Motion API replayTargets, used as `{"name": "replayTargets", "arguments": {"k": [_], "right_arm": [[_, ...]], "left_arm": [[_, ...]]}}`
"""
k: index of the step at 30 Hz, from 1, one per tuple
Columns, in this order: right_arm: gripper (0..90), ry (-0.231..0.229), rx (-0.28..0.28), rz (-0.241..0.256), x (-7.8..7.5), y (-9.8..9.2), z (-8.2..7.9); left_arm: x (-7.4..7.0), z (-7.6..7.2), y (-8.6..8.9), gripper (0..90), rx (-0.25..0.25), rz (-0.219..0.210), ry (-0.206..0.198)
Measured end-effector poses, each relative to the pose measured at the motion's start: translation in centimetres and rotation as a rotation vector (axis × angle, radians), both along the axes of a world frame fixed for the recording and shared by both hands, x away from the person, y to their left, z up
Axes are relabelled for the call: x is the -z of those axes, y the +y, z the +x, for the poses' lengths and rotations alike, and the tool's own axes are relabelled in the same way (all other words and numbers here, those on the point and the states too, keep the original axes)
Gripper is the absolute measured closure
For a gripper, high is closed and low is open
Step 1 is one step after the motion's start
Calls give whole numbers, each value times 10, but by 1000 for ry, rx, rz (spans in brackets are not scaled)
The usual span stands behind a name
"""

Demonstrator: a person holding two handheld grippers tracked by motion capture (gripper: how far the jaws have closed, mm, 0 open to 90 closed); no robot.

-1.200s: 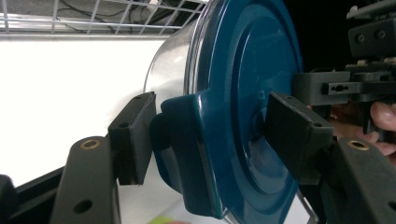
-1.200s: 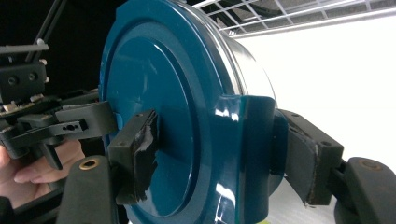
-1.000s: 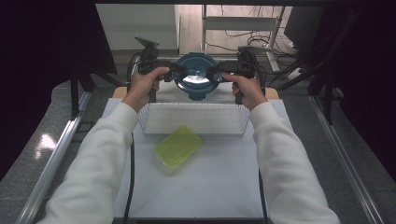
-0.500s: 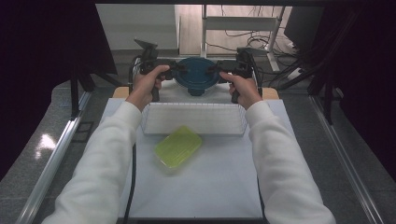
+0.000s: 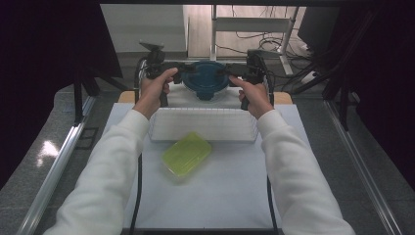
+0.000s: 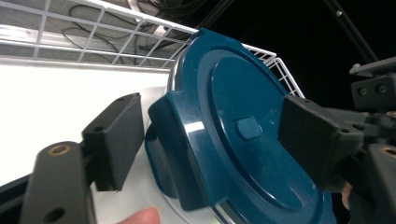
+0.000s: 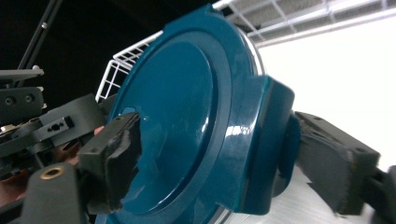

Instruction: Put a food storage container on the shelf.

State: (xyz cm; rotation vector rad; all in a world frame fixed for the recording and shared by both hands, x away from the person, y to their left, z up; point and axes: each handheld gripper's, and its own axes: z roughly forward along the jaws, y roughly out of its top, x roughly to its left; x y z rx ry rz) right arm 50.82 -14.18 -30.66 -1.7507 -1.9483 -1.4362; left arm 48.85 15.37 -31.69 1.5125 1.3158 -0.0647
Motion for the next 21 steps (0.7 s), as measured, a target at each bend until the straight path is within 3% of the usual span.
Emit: {"name": "replayTargets", "arguments": {"k": [5, 12, 16, 19, 21], "right_arm": [[106, -47, -11, -32, -7, -5, -5], [113, -152, -52, -81, -18, -17, -28], [144, -222, -96, -139, -21, -26, -45], [169, -267, -128, -157, -22, -32, -60], [183, -293, -143, -174, -21, -37, -71]], "left_arm": [[-6, -9, 1, 196, -3, 37, -36], [-15, -32, 4, 202, 4, 92, -102], [-16, -51, 6, 217, 10, 101, -139], [-14, -70, 5, 226, 34, 164, -178], [-12, -83, 5, 227, 50, 185, -199]]}}
